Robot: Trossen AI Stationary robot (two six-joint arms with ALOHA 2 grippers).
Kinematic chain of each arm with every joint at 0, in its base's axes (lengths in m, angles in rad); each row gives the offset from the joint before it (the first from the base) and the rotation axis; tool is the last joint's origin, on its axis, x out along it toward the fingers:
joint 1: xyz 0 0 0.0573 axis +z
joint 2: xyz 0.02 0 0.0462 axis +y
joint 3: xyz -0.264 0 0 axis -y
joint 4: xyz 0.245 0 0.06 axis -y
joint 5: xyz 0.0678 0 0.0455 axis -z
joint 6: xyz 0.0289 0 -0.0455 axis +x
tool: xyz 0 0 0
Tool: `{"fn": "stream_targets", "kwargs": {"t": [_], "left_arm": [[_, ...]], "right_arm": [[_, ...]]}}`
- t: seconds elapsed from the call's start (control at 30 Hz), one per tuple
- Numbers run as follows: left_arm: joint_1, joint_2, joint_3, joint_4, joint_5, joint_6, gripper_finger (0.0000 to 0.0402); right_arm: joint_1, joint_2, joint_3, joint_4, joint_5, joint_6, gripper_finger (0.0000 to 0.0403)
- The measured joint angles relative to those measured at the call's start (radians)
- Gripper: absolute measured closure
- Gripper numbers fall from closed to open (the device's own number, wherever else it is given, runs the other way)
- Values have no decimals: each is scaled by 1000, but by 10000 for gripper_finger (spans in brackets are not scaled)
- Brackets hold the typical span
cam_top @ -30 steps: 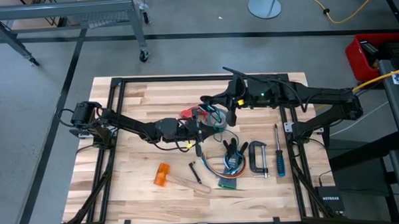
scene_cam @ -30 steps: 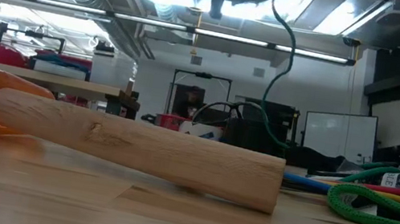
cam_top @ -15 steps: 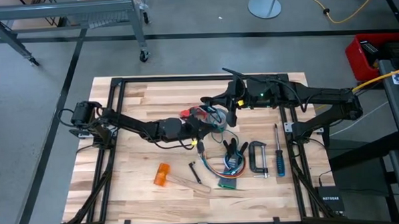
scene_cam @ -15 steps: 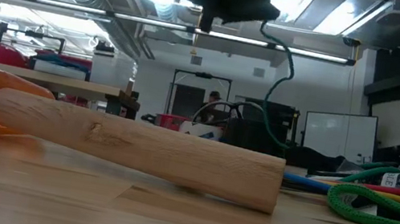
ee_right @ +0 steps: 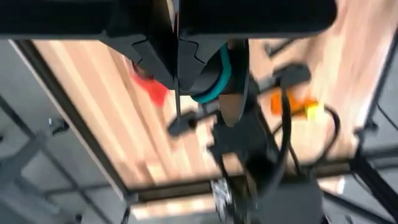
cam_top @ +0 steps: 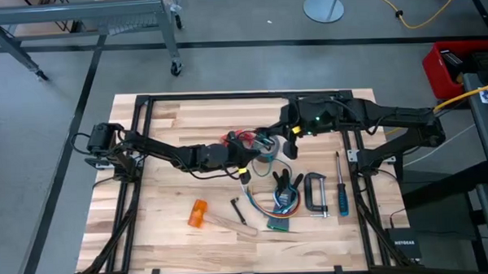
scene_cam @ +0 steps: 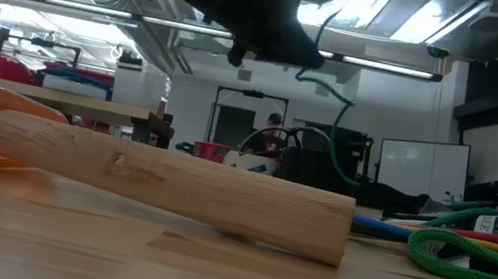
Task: Coil cords
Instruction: Coil the blue wire onto the spool
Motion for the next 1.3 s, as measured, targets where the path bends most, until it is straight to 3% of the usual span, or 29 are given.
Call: {"fn": "stream_targets", "kwargs": {"t": [0.33, 0.67, 1.03, 1.3], "left_arm": [[7, -1, 0, -87, 0, -30, 401], [43, -8, 1, -97, 3, -66, 401], [51, -118, -2, -115, -3, -48, 401], [53, -141, -3, -110, 28, -128, 401]], "right_arm": [[0, -4, 0, -213, -45, 46, 398], [0, -3, 0, -271, -72, 57, 398], [0, -1, 0, -290, -78, 58, 398], [1, 57, -2, -290, 6, 77, 398]]}}
